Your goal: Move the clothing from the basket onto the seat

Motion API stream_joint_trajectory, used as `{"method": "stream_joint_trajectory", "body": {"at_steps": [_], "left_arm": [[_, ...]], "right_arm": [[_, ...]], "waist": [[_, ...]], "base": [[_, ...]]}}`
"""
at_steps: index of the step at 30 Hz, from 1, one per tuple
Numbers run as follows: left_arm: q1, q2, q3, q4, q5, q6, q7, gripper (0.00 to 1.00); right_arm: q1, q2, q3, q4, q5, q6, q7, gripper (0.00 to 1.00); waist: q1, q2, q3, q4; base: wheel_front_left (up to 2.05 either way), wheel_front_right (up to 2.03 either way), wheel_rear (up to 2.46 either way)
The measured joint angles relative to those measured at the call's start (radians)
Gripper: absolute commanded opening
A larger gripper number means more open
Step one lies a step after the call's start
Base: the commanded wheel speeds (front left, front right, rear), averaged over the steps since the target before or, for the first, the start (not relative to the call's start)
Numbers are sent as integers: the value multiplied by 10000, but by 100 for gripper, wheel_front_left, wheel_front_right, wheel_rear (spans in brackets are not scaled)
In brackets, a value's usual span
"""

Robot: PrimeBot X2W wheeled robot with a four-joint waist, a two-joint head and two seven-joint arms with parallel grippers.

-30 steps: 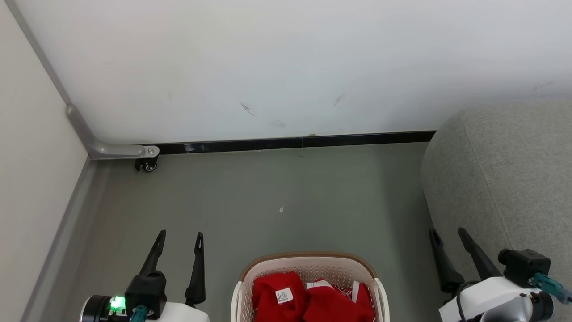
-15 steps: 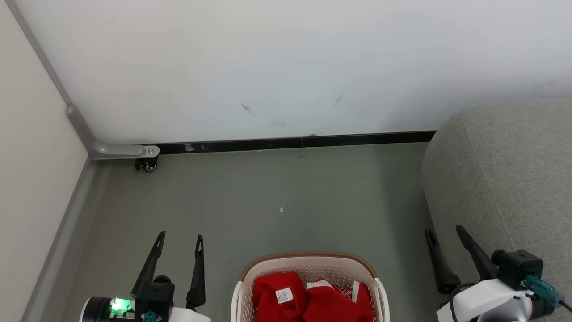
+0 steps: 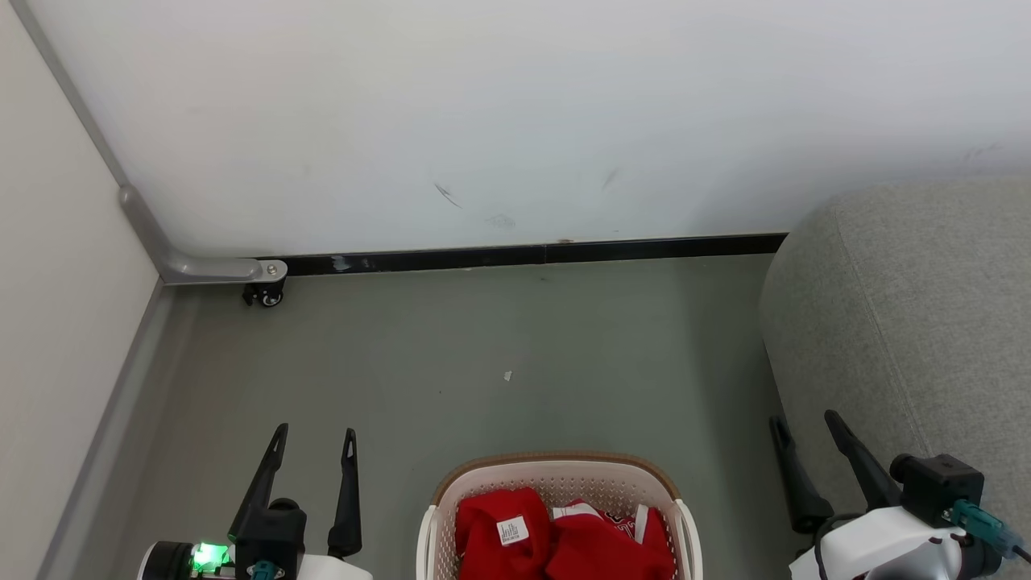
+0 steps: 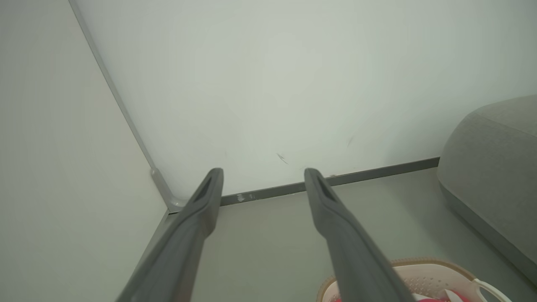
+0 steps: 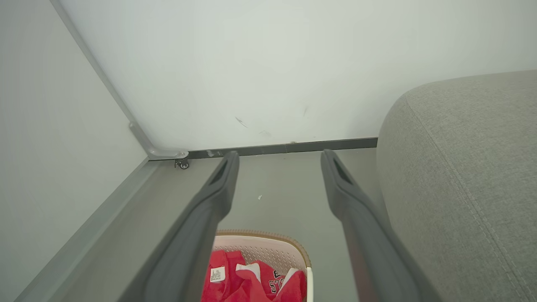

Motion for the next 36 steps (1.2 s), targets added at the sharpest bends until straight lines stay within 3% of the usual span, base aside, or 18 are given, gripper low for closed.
{"method": "stream_joint_trajectory", "body": {"at_steps": [36], "left_arm": [[-109, -8, -6, 104, 23, 23, 0, 100]], "right_arm": [[19, 0, 52, -157, 178, 0, -92, 100]], "waist": [[-1, 0, 178, 8]], "base": [[0, 0, 0]]}}
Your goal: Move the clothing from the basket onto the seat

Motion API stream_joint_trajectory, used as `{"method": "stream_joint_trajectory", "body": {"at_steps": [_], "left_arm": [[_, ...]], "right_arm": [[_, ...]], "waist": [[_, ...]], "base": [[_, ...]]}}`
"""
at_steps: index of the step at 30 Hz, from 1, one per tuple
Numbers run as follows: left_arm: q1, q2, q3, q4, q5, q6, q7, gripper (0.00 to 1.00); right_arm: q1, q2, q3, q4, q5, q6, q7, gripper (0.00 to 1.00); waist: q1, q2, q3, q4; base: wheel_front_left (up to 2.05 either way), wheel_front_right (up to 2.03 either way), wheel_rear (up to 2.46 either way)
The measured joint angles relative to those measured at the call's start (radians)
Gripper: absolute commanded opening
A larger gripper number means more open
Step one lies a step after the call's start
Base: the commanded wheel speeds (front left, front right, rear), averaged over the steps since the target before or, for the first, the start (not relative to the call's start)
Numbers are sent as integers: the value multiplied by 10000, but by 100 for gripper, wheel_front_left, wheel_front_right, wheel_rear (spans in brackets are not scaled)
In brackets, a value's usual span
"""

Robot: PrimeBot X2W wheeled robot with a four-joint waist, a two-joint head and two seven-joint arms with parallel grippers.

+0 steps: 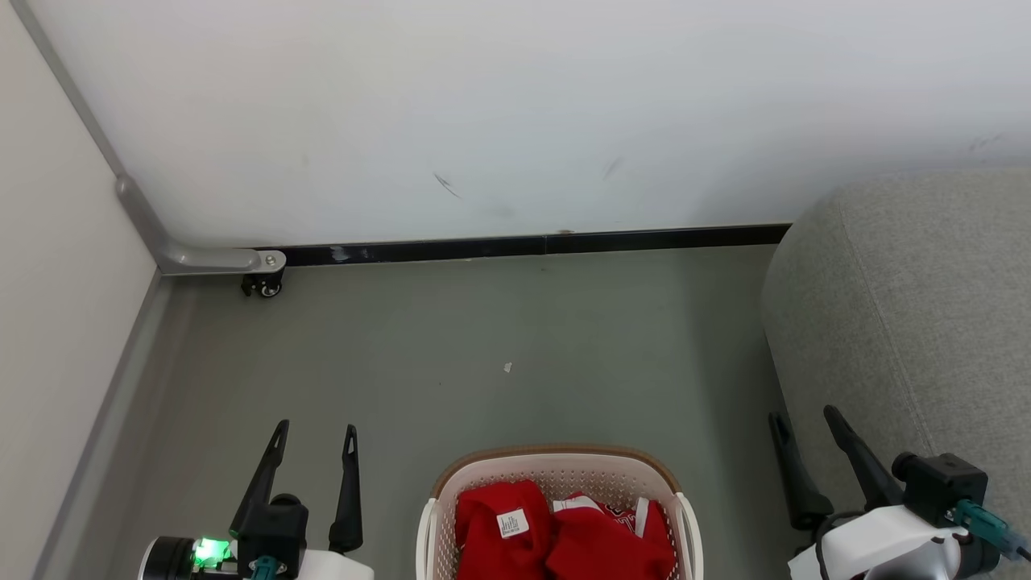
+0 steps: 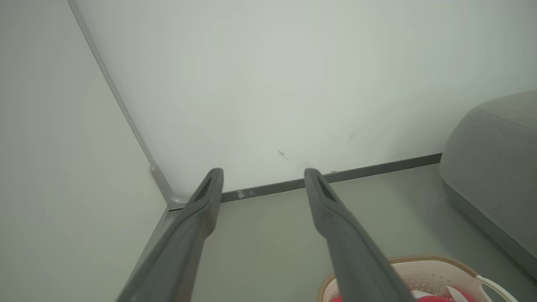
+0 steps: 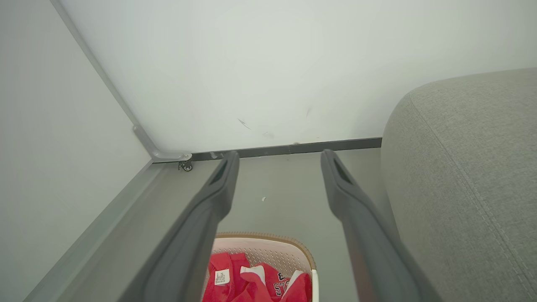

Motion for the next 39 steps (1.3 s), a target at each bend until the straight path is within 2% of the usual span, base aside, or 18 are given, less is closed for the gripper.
{"method": "stream_joint_trajectory", "body": {"at_steps": [18, 26, 39], "left_arm": [[-888, 109, -637, 880, 447, -447, 0, 100], [-1207, 104, -1122, 1384, 761, -708, 0, 100], [-2180, 44, -1534, 2102, 1058, -880, 0, 100]], "right_arm": [[-300, 2, -268, -441, 150, 0, -27, 100], [-459, 4, -552, -677, 146, 0, -31, 100], [-954, 4, -650, -1022, 180, 0, -42, 100]], "waist": [[-1, 0, 619, -149], [0, 0, 1107, -305], [-1, 0, 2112, -667]], "base": [[0, 0, 0], [0, 0, 0], [0, 0, 0]]}}
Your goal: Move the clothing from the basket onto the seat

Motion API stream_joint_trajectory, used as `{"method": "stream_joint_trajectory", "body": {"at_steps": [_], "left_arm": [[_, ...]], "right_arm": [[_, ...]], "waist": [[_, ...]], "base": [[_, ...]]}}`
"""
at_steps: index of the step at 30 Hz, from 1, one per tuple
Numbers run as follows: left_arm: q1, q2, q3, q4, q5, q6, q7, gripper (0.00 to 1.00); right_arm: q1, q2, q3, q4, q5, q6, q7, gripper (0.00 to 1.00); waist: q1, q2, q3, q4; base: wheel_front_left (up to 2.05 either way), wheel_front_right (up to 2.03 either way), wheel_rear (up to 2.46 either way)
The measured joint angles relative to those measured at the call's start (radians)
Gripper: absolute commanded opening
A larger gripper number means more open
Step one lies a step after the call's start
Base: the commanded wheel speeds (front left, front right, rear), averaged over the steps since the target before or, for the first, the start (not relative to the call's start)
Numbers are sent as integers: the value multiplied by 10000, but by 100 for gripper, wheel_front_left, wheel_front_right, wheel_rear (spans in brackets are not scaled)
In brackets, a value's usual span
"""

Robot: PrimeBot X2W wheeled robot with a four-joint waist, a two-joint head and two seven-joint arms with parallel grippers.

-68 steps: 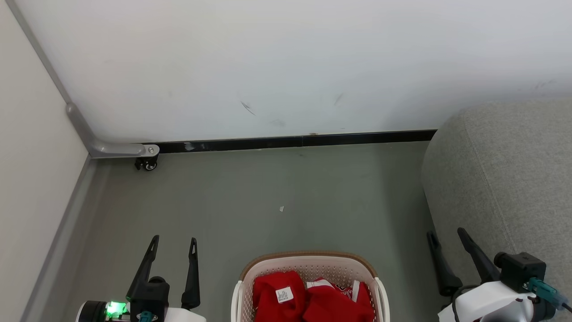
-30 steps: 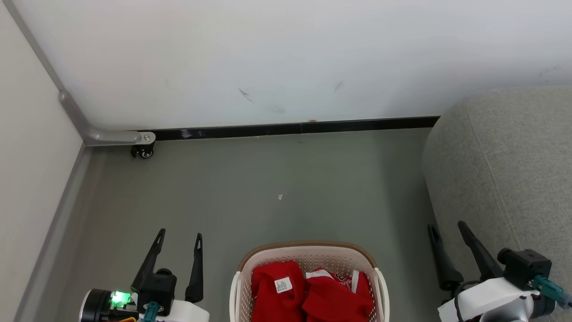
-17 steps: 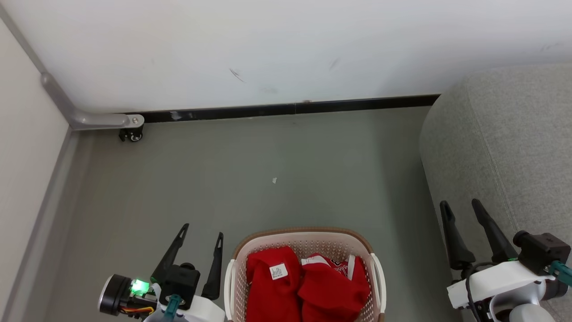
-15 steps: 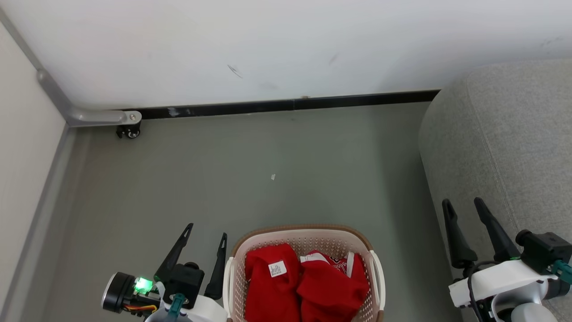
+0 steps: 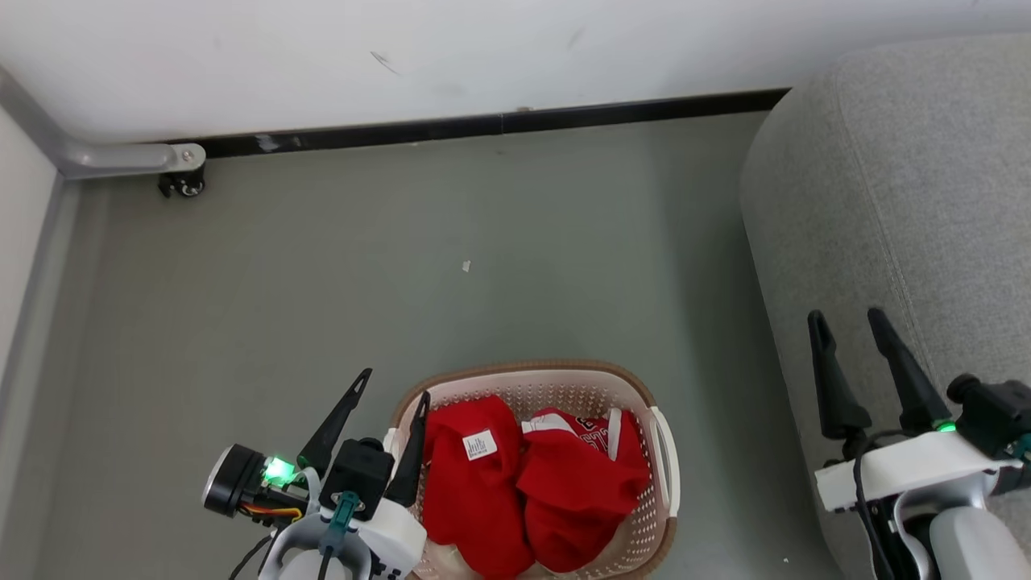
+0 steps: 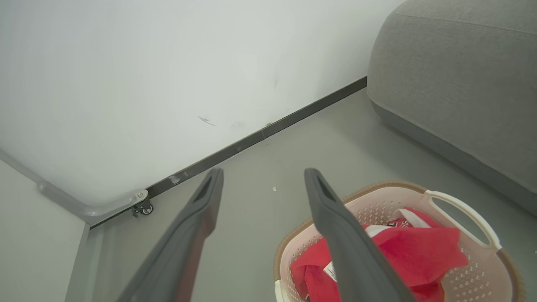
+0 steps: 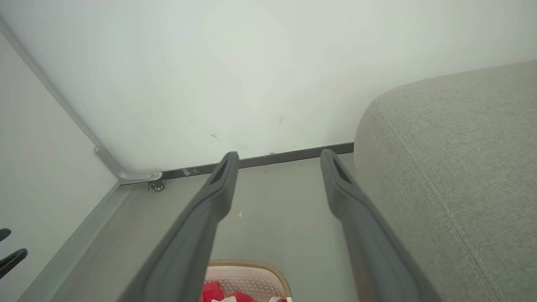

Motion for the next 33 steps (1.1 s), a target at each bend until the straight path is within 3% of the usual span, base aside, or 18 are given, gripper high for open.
{"method": "stream_joint_trajectory", "body": {"at_steps": [17, 33], "left_arm": [[-1040, -21, -842, 920, 617, -368, 0, 100], [-2104, -27, -1981, 1847, 1306, -978, 0, 100]], "right_arm": [[-957, -2, -27, -217, 59, 0, -75, 100], [-2126, -10, 173, -360, 263, 0, -104, 100]], "waist": [[0, 0, 1370, -444], [0, 0, 2682, -764]], "base": [[0, 0, 0], [0, 0, 0]]}}
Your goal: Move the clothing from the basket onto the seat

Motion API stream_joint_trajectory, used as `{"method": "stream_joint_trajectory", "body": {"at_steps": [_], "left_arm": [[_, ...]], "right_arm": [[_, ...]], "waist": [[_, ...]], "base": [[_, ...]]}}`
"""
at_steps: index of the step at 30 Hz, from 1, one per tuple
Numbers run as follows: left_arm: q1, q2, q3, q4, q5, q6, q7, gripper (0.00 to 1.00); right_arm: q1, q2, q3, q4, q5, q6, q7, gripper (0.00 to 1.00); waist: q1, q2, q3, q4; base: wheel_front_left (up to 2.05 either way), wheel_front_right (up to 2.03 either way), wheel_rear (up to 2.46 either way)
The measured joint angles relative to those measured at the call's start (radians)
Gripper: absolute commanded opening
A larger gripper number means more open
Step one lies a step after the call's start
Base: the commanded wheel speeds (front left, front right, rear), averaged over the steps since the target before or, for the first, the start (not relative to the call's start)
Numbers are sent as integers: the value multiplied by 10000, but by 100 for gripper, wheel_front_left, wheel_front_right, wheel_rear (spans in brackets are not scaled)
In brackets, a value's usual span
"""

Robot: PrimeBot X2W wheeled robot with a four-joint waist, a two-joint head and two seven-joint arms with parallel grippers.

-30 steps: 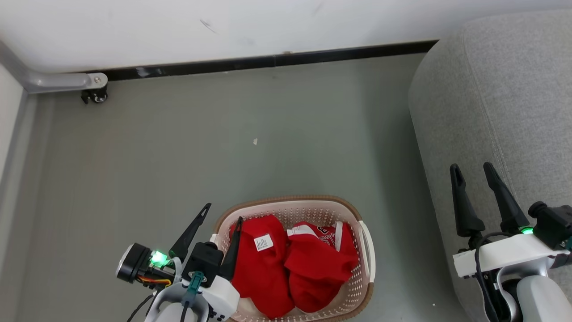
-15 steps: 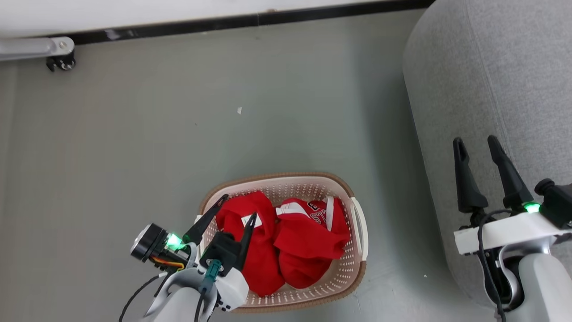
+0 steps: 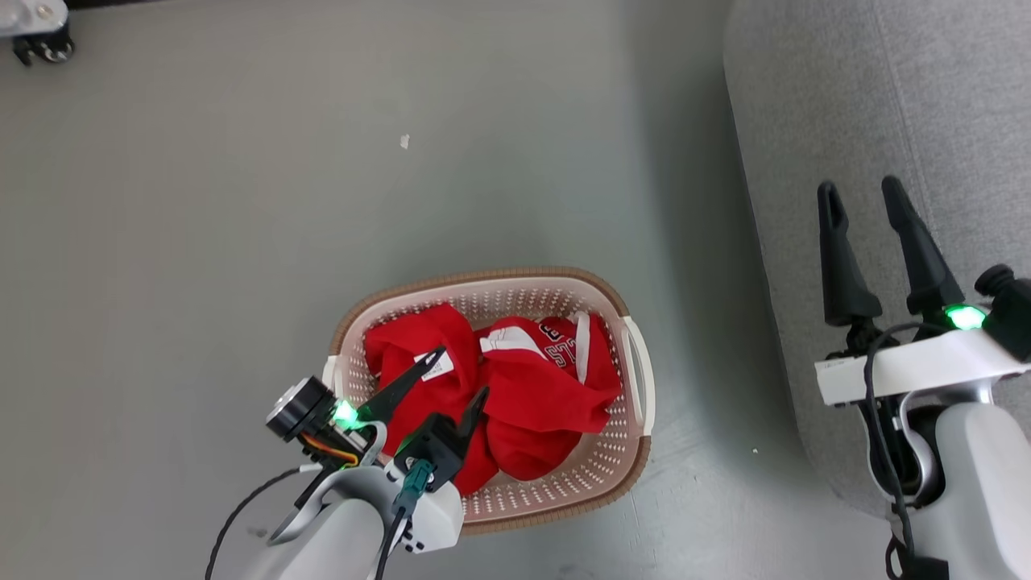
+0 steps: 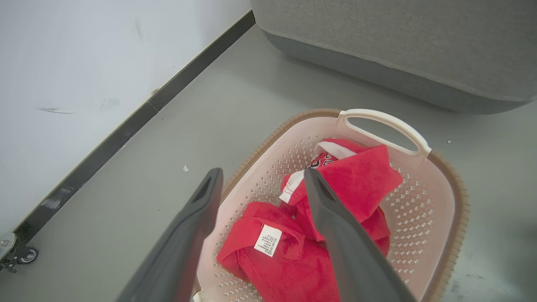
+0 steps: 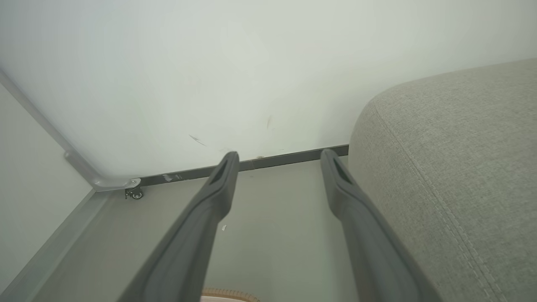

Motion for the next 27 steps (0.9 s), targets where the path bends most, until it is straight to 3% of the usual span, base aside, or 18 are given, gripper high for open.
{"method": "stream_joint_trajectory", "body": {"at_steps": [27], "left_arm": [[-1665, -13, -1728, 1139, 894, -966, -2, 100]], "right_arm": [[-2127, -21, 199, 380, 59, 0, -67, 100]], "waist": [[0, 0, 1909, -481]], "base": [[0, 0, 0]]}}
